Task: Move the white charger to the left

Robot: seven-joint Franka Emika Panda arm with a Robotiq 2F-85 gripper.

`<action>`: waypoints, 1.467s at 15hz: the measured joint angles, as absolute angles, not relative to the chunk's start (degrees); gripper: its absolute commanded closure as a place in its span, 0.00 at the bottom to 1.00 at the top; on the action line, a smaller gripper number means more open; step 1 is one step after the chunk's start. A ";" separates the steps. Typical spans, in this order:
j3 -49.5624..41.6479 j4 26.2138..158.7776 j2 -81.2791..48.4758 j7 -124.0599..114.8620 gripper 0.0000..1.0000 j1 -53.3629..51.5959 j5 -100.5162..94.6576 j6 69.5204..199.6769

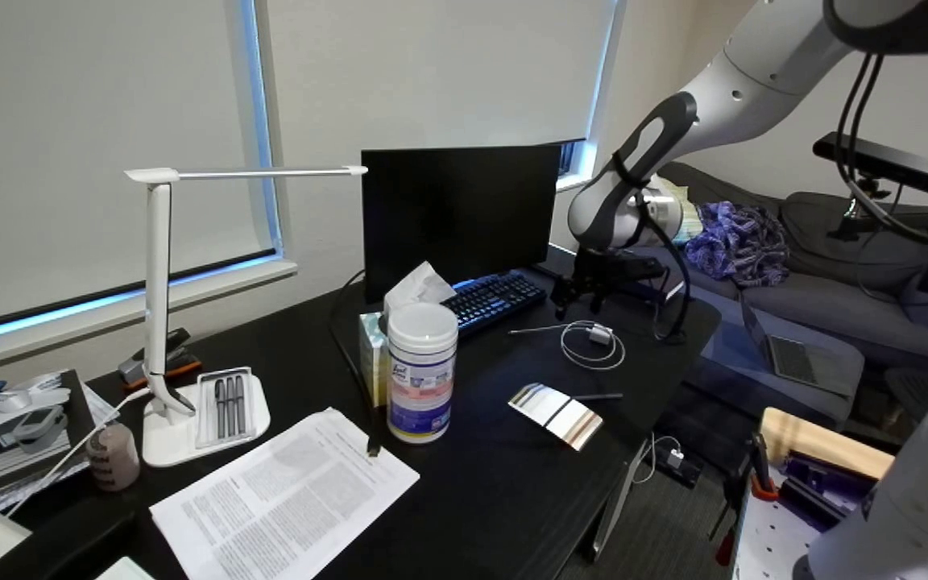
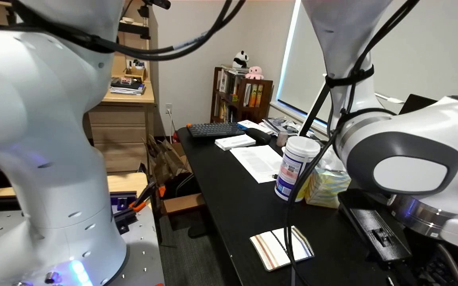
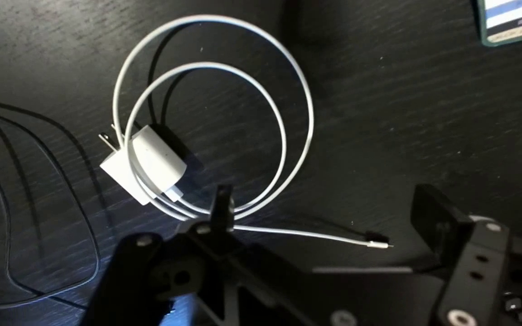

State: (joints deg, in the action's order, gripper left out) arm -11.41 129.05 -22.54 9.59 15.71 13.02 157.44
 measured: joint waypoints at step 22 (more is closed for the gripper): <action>-5.50 117.10 -40.09 6.11 0.46 23.22 13.01 162.84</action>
State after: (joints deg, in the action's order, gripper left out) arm -5.50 117.10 -40.09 6.11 23.22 13.01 162.84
